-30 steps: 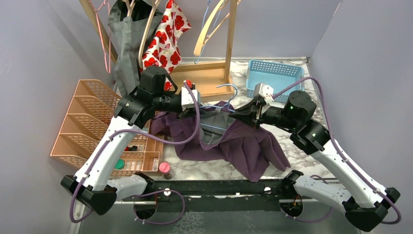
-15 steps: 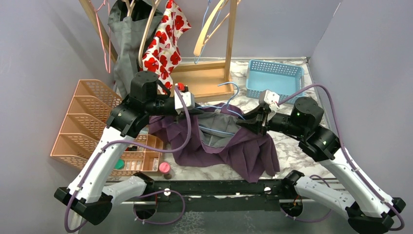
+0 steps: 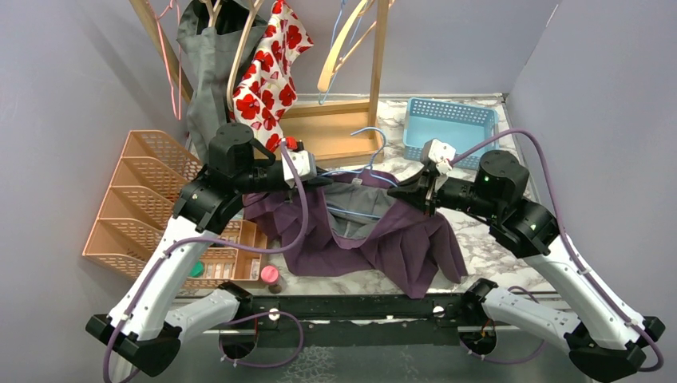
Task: Place the skirt on the hanger
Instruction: Hang the skirt on the hanger.
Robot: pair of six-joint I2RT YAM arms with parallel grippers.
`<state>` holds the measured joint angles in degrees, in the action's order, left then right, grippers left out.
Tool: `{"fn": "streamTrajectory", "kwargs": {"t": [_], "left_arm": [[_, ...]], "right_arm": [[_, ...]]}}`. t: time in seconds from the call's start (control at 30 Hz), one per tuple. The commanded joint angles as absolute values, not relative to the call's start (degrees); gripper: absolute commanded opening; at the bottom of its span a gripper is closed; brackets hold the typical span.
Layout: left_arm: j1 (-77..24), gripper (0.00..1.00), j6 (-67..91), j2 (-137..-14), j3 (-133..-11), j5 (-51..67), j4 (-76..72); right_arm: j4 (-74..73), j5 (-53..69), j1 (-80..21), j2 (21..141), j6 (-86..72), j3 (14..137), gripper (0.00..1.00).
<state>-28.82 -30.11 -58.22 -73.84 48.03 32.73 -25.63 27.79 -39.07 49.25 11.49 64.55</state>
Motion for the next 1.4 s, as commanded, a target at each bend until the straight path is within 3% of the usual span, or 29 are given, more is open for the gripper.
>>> {"fn": "streamTrajectory", "kwargs": {"t": [0.0, 0.1, 0.37, 0.43, 0.57, 0.73, 1.07, 1.23, 1.37], "left_arm": [[-27.59, 0.12, -22.88, -55.19, -70.82, 41.38, 24.54], [-26.81, 0.25, -20.74, -54.46, -68.4, 40.61, 24.17], [-24.68, 0.34, -19.03, -52.45, -66.56, 41.76, 23.52], [-24.62, 0.43, -18.99, -53.31, -68.75, 44.12, 23.54], [-24.64, 0.69, -19.67, -55.58, -74.47, 47.93, 23.82], [-24.61, 0.79, -19.87, -57.75, -79.52, 52.55, 23.72], [-24.86, 0.75, -16.17, -64.23, -80.6, 60.03, 22.24], [-25.63, 0.6, -17.92, -66.14, -80.97, 61.63, 22.2], [-25.75, 0.35, -20.51, -65.98, -80.39, 60.73, 22.18]], "right_arm": [[-21.21, 22.9, -39.46, 46.81, 12.32, 66.98, 0.01], [-20.86, 22.8, -39.46, 45.47, 12.9, 68.15, 0.01], [-22.04, 24.37, -39.46, 43.31, 13.45, 70.35, 0.01], [-22.22, 25.74, -39.46, 43.6, 13.45, 70.48, 0.01], [-21.62, 26.74, -39.46, 44.82, 13.29, 70.24, 0.01], [-18.95, 27.34, -39.46, 45.93, 12.62, 69.98, 0.01], [-11.5, 30.22, -39.46, 49.61, 11.08, 68.89, 0.01], [-8.77, 31.99, -39.46, 50.5, 10.55, 67.82, 0.01], [-9.17, 33.22, -39.46, 50.42, 10.8, 66.93, 0.01]]}}
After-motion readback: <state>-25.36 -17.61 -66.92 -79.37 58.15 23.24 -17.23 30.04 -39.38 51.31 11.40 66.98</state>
